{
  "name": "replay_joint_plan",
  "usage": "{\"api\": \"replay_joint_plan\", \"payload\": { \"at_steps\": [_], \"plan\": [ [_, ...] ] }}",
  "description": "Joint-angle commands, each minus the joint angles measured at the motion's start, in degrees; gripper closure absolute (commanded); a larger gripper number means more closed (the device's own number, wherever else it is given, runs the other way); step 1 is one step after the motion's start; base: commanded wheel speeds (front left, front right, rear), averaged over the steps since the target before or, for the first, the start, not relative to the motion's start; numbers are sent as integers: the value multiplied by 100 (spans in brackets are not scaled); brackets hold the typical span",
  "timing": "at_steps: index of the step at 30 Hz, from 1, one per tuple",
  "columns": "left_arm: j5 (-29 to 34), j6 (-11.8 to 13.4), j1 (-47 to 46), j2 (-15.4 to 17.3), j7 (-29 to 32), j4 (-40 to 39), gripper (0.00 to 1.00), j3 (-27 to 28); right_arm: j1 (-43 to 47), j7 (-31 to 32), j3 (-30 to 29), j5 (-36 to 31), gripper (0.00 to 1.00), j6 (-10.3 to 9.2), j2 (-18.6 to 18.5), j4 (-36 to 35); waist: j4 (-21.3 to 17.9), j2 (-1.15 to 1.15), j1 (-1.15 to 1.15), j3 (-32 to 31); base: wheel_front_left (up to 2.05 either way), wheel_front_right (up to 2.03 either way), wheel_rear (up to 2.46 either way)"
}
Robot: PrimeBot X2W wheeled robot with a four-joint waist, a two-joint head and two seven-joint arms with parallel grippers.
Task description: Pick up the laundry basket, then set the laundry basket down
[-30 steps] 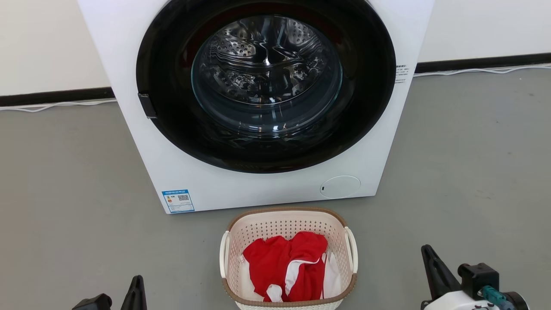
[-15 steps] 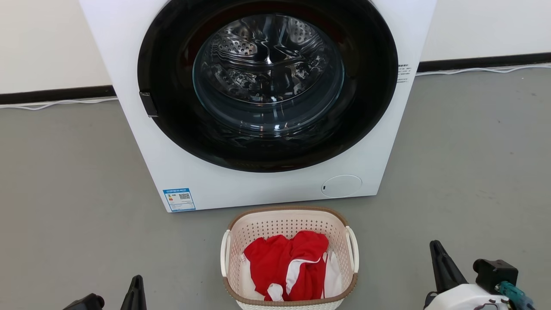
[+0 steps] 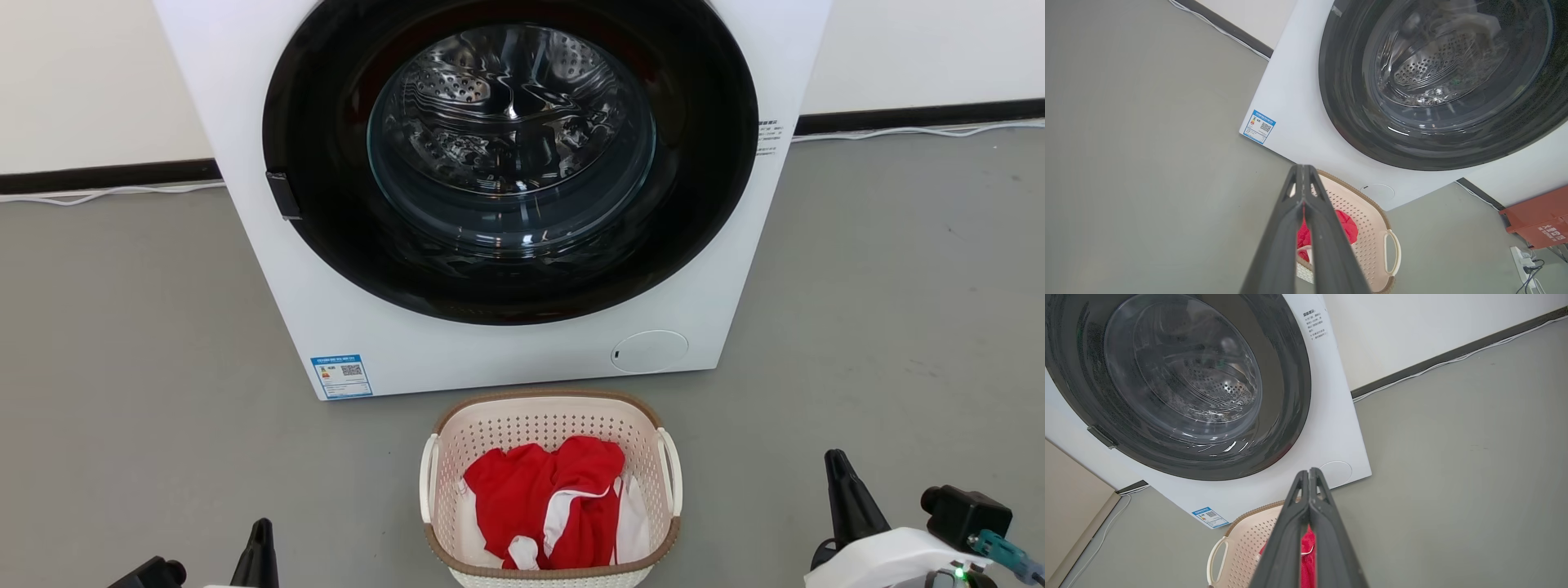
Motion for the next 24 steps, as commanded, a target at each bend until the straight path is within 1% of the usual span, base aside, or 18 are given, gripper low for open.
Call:
{"api": "replay_joint_plan", "payload": {
  "at_steps": [1, 24],
  "plan": [
    [-103, -68, -311, 33, 18, -178, 100, 85, -189, 44, -1, 144, 100, 12, -33, -195, 1, 0, -1, 1, 0, 0, 0],
    [-1396, -247, -449, -24, 396, -337, 100, 210, -212, 423, -76, 1827, 100, 19, 4, -449, 33, 0, -1, 35, 0, 0, 0]
  ]
}}
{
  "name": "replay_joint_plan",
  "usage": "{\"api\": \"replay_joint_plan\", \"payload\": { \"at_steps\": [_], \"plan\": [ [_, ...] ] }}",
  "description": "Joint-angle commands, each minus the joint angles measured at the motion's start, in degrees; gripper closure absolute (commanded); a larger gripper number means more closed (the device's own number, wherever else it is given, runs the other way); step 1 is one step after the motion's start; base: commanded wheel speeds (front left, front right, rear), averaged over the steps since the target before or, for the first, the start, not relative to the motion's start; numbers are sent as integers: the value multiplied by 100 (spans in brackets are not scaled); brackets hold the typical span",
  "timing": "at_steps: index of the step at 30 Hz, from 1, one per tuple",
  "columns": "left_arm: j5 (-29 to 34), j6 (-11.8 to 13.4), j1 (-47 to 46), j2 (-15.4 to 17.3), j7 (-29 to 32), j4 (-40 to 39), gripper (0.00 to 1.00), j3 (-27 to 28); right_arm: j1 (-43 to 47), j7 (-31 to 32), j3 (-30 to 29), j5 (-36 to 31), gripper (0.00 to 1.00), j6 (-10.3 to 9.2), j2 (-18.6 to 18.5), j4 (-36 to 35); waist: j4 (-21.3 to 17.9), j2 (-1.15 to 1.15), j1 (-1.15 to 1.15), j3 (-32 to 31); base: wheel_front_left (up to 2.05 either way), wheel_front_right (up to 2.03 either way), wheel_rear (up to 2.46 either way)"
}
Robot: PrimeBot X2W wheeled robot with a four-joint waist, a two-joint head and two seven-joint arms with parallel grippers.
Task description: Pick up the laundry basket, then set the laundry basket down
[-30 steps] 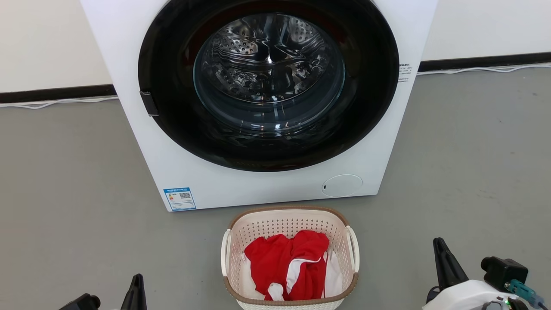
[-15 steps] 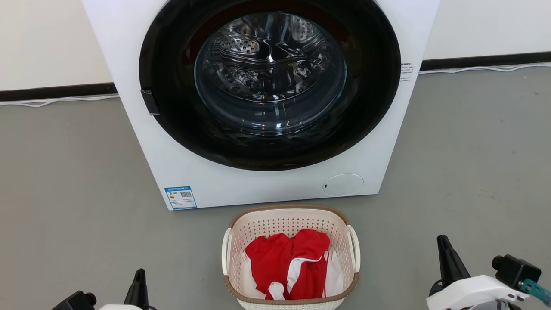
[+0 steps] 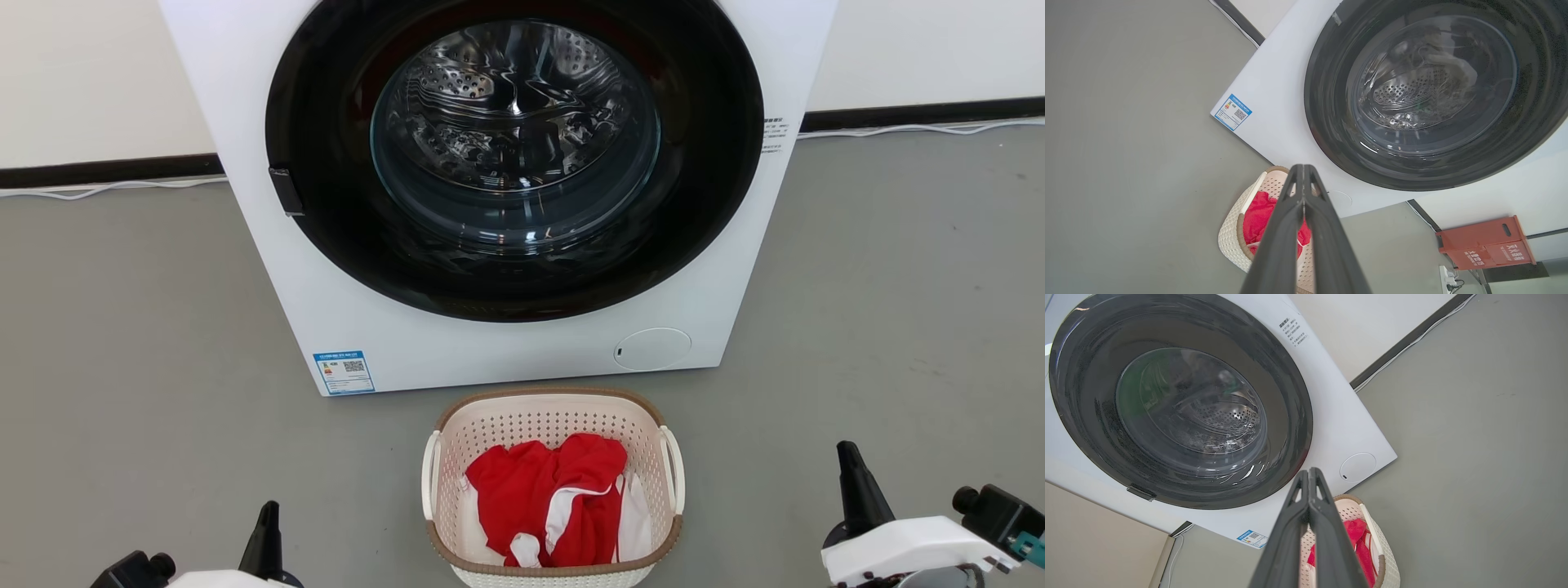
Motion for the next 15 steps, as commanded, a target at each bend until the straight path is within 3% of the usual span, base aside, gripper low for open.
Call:
{"api": "replay_joint_plan", "payload": {
  "at_steps": [1, 15],
  "plan": [
    [-144, -57, -351, 52, 25, -177, 100, 113, -209, 49, 33, 175, 100, 20, -45, -201, 2, 0, -1, 1, 0, 0, 0],
    [-988, -174, -441, 14, 273, -281, 100, 195, -224, 297, -16, 1274, 100, 24, -22, -367, 23, 0, -1, 23, 0, 0, 0]
  ]
}}
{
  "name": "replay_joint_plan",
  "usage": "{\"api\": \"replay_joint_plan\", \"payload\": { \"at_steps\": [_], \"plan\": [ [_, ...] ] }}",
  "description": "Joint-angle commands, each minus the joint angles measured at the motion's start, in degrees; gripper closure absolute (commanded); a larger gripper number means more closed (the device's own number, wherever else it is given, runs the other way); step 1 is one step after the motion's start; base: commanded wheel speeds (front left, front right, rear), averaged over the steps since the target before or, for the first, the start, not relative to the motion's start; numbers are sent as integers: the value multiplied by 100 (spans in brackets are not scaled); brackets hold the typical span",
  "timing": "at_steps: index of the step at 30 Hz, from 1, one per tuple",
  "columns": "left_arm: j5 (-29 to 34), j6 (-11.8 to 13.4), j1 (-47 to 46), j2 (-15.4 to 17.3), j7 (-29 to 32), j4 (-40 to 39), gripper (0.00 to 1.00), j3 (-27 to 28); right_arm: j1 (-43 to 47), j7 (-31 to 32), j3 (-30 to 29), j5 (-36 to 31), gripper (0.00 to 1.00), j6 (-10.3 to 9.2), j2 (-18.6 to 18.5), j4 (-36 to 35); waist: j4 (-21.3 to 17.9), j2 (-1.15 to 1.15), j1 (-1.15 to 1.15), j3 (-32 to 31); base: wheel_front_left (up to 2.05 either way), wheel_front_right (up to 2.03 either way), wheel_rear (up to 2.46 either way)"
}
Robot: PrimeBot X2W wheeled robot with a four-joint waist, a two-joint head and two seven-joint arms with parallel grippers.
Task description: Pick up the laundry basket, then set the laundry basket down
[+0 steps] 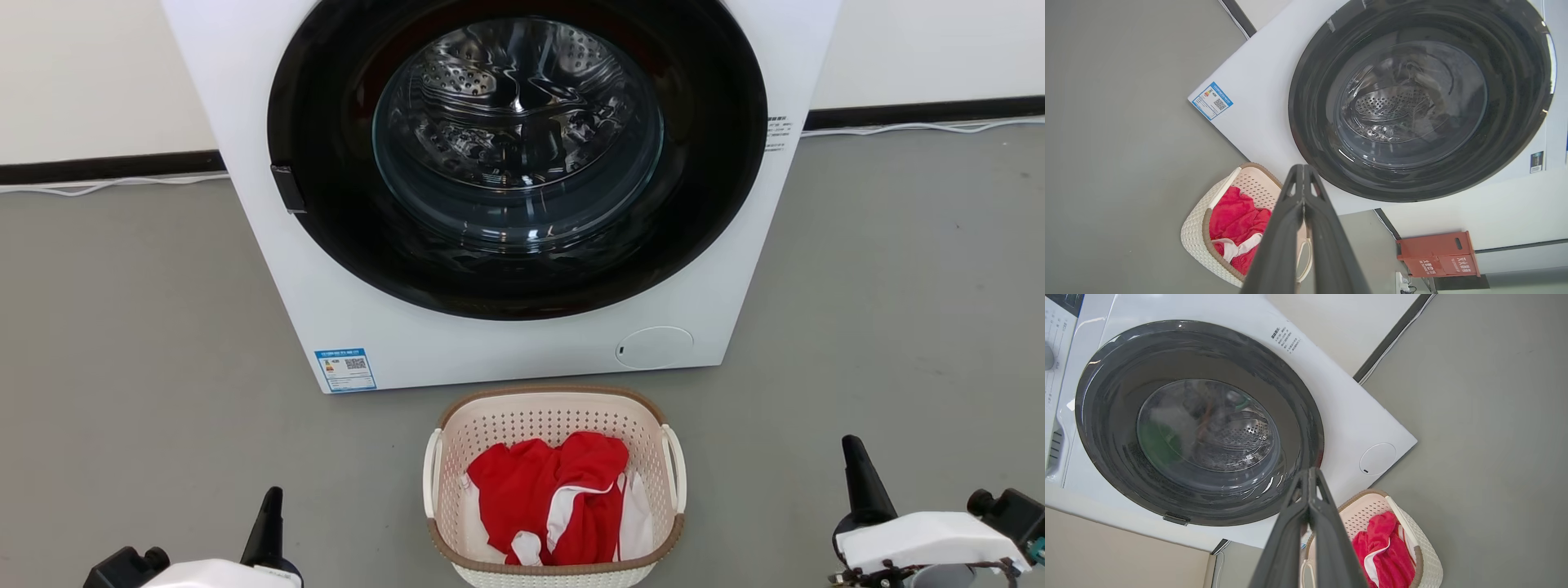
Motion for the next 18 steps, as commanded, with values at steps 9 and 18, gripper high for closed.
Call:
{"api": "replay_joint_plan", "payload": {
  "at_steps": [9, 18],
  "plan": [
    [-869, -178, -425, 6, 246, -273, 100, 208, -228, 276, 9, 1131, 100, 29, -23, -360, 20, 0, 0, 21, 0, 0, 0],
    [-1376, -248, -479, -17, 394, -336, 100, 257, -237, 425, -20, 1790, 100, 32, -9, -460, 32, 0, 0, 34, 0, 0, 0]
  ]
}}
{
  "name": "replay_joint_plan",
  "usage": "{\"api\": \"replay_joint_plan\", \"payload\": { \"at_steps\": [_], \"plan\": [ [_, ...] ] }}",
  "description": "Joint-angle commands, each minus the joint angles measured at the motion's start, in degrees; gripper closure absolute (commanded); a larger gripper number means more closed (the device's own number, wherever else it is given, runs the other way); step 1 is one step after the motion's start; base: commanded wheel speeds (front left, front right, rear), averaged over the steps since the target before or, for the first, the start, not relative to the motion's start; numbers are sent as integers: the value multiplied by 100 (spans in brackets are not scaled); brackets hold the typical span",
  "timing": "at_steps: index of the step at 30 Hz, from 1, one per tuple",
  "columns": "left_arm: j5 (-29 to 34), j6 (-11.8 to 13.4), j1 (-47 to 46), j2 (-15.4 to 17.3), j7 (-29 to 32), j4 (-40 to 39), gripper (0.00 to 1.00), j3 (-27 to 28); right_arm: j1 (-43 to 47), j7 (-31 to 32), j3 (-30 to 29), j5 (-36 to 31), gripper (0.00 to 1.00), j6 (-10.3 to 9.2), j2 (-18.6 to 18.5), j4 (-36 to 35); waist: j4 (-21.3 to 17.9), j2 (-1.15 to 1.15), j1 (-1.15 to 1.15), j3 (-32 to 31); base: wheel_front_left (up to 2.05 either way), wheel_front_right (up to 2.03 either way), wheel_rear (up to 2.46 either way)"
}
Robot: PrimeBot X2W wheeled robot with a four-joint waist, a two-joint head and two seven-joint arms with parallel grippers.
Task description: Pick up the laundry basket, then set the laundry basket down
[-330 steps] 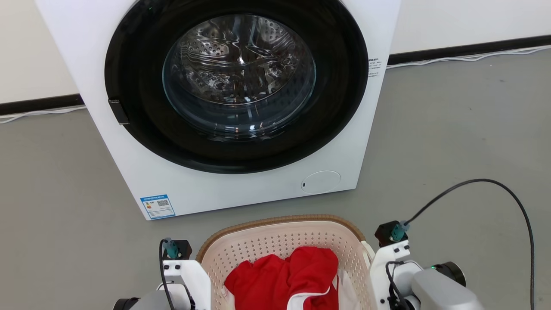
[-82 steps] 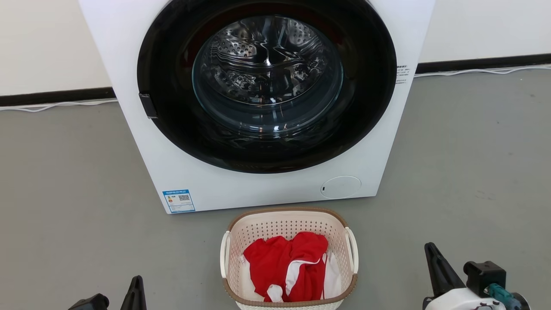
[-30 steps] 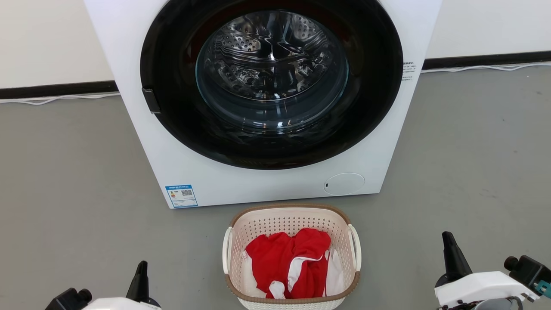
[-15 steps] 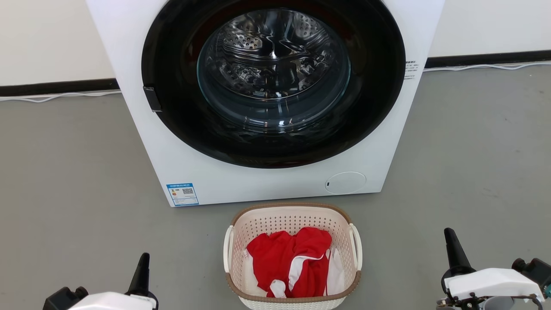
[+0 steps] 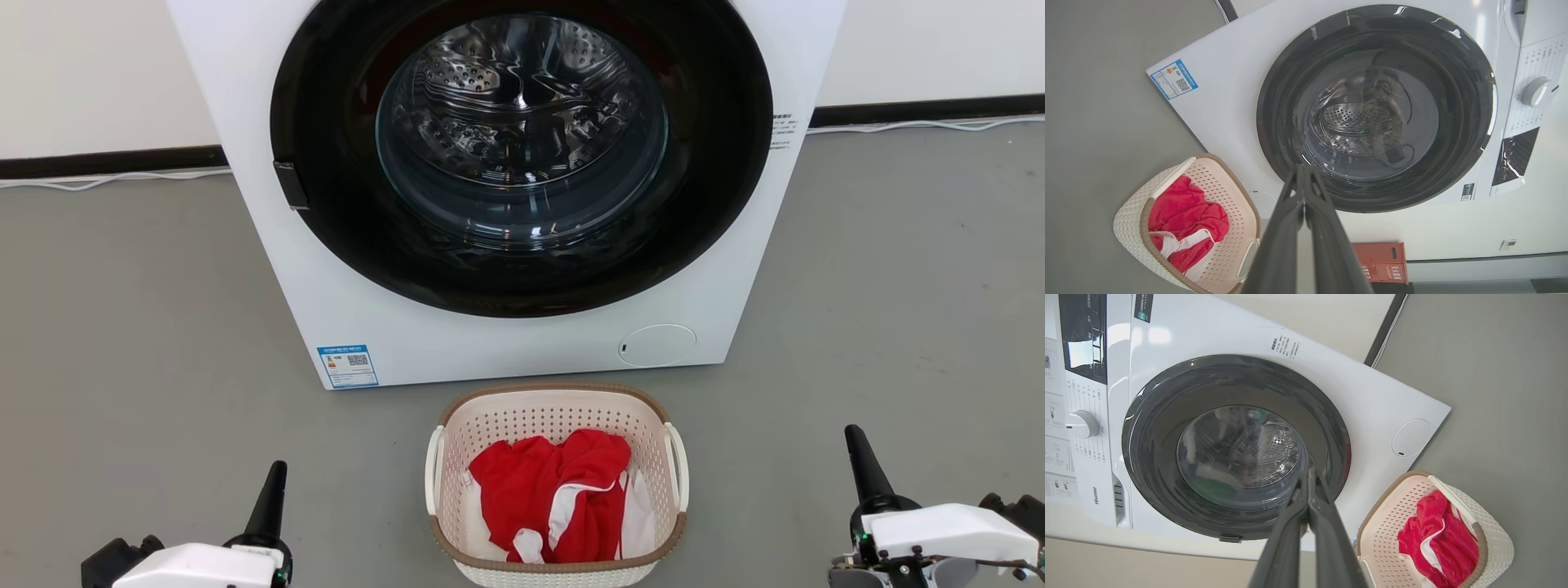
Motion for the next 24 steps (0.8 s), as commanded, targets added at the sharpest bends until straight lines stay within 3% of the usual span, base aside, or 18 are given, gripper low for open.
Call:
{"api": "replay_joint_plan", "payload": {
  "at_steps": [1, 24],
  "plan": [
    [-175, -58, -343, 26, 47, -190, 100, 149, -233, 87, 58, 215, 100, 32, -28, -199, 2, 0, 0, 2, 0, 0, 0],
    [-1525, -245, -487, -34, 441, -356, 100, 279, -257, 482, -20, 1972, 100, 40, 10, -464, 35, 0, 0, 37, 0, 0, 0]
  ]
}}
